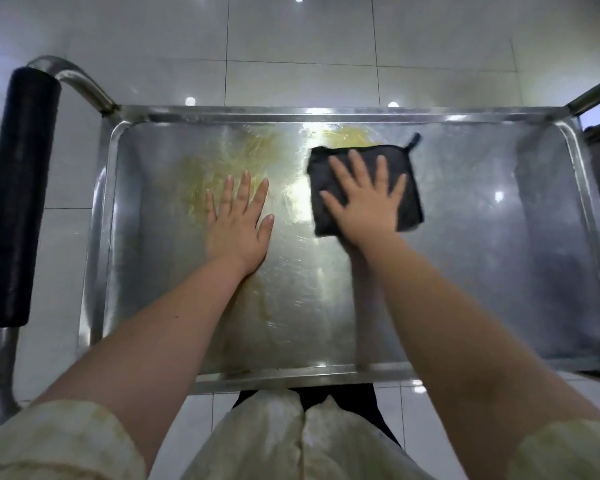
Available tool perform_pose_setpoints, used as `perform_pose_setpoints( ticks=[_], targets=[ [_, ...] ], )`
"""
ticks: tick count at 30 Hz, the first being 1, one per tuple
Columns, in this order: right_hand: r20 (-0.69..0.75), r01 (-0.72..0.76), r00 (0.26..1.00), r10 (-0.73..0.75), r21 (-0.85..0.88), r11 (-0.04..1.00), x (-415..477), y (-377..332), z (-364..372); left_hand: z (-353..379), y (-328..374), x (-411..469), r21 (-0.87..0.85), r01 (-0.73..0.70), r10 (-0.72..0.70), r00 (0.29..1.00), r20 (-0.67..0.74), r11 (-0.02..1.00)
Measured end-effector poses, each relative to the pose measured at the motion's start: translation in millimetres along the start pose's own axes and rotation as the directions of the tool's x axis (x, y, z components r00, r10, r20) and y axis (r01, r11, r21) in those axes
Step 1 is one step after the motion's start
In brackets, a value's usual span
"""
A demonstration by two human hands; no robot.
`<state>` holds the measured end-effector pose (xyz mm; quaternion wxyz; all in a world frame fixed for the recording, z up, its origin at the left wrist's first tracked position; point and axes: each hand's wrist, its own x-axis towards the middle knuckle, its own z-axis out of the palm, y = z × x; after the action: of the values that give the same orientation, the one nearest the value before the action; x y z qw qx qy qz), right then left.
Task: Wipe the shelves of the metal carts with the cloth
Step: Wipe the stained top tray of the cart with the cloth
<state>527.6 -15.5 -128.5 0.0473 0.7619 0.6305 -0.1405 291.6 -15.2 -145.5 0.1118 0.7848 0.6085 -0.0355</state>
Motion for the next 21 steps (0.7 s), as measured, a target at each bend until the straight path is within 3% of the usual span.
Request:
perform_pose_setpoints(
  ticks=[3, 6, 10, 14, 17, 19, 21],
  targets=[
    [0.002, -0.239, 0.971, 0.239, 0.057, 0.969, -0.1, 77.6, -11.1, -2.8, 2.6, 2.0, 0.015, 0.0, 0.0, 0.999, 0.033, 1.0],
    [0.056, -0.315, 0.948, 0.313, 0.038, 0.948, -4.9, 126.5, -21.1, -10.7, -4.2, 19.3, -0.006, 0.027, -0.027, 0.999, 0.028, 1.0],
    [0.067, -0.366, 0.929, 0.363, 0.049, 0.929, 5.4, 123.6, -22.4, -11.5, -16.2, 33.3, 0.01, 0.053, -0.053, 0.999, 0.011, 0.999],
    [0.037, -0.481, 0.876, 0.48, 0.112, 0.869, 30.7, 77.9, -18.7, -7.5, -16.9, 33.2, 0.032, 0.056, -0.056, 0.998, -0.001, 0.998],
    [0.007, -0.313, 0.95, 0.313, 0.067, 0.947, 54.8, 6.8, -12.6, -6.4, -19.1, 35.1, 0.021, 0.053, -0.054, 0.999, 0.002, 0.998],
    [0.008, -0.101, 0.995, 0.1, 0.033, 0.994, 60.4, -50.3, -5.8, -5.4, -19.0, 34.7, 0.012, 0.059, -0.059, 0.998, -0.018, 0.998],
    [0.026, 0.113, 0.993, -0.113, -0.016, 0.993, 55.6, -91.8, 0.6, -5.7, -18.0, 33.8, 0.011, 0.068, -0.067, 0.997, -0.039, 0.998]
  ],
)
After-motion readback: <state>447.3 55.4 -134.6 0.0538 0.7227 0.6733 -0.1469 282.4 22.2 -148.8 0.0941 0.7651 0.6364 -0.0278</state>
